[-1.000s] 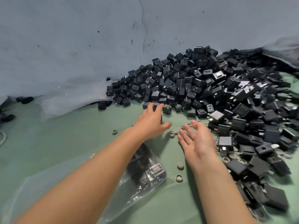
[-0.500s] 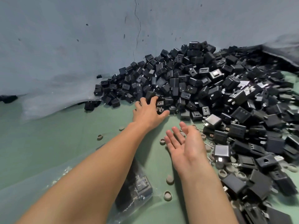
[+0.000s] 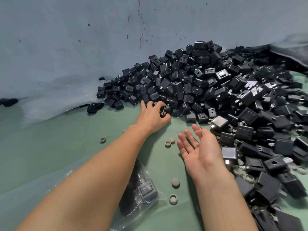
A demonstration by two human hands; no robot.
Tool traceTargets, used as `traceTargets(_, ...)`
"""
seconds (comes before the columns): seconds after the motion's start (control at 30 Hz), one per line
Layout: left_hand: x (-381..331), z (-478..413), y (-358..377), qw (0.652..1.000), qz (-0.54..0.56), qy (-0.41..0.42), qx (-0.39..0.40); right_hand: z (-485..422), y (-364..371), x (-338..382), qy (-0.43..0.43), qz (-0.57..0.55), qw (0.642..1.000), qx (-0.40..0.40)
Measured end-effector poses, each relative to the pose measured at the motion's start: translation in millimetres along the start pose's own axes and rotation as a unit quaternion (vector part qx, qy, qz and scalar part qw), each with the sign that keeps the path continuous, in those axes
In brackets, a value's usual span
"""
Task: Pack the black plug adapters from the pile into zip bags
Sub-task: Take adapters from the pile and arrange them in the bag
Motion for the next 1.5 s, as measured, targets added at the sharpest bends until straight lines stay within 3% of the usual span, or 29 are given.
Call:
traceTargets(0.27,-14,14,-7,0.986,-0.092,0.098,-0.097,1,8,-4,0.006,-0.008,1.000,0.006)
traceTargets(0.5,-18,16,-9,0.981,-0.047,0.141,-0.124,2,10,-7,0.006,-0.008,1.000,0.001)
traceTargets(0.63,-14,16,-14,0.980,0.041,0.137,-0.139,1,9,-6,0.007,-0.007,1.000,-0.004)
traceTargets(0.73,-10,15,-32,0.952,0.242,0.056,-0.178,0,7,-5,0.008,-0.010,1.000,-0.006)
traceTargets(0.77,-5,14,-38,0.918,0.348,0.004,-0.187,0,7,-4,0.007,-0.011,1.000,-0.006)
traceTargets(0.8,1,12,-40,0.863,0.468,-0.060,-0.182,0,6,-4,0.007,-0.012,1.000,-0.005)
traceTargets(0.87,10,10,-33,0.694,0.688,-0.180,-0.112,-1,6,-4,0.006,-0.012,1.000,-0.003)
traceTargets(0.93,9,15,-30,0.531,0.815,-0.225,-0.063,-1,9,-6,0.008,-0.012,1.000,0.005)
traceTargets(0.97,8,19,-30,0.484,0.843,-0.227,-0.053,-1,12,-7,0.008,-0.012,1.000,0.012)
traceTargets(1.0,5,24,-30,0.462,0.858,-0.223,-0.040,0,15,-8,0.009,-0.010,1.000,0.020)
traceTargets(1.17,-23,53,-19,0.468,0.852,-0.223,0.074,2,29,-15,0.015,-0.008,0.998,0.058)
traceTargets(1.37,-39,90,-2,0.534,0.787,-0.245,0.188,4,31,-15,0.016,-0.043,0.998,0.052)
traceTargets(1.5,-34,103,4,0.583,0.750,-0.251,0.186,6,33,-13,0.009,-0.070,0.996,0.049)
Point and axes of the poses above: each hand's wrist, its own z-axis away from the middle knuckle, its own y-axis out of the palm, x = y × z, the point moved 7 cm from there along -z, towards the middle knuckle, and after that the axes turned 13 degrees about z, right-handed, at the moved point
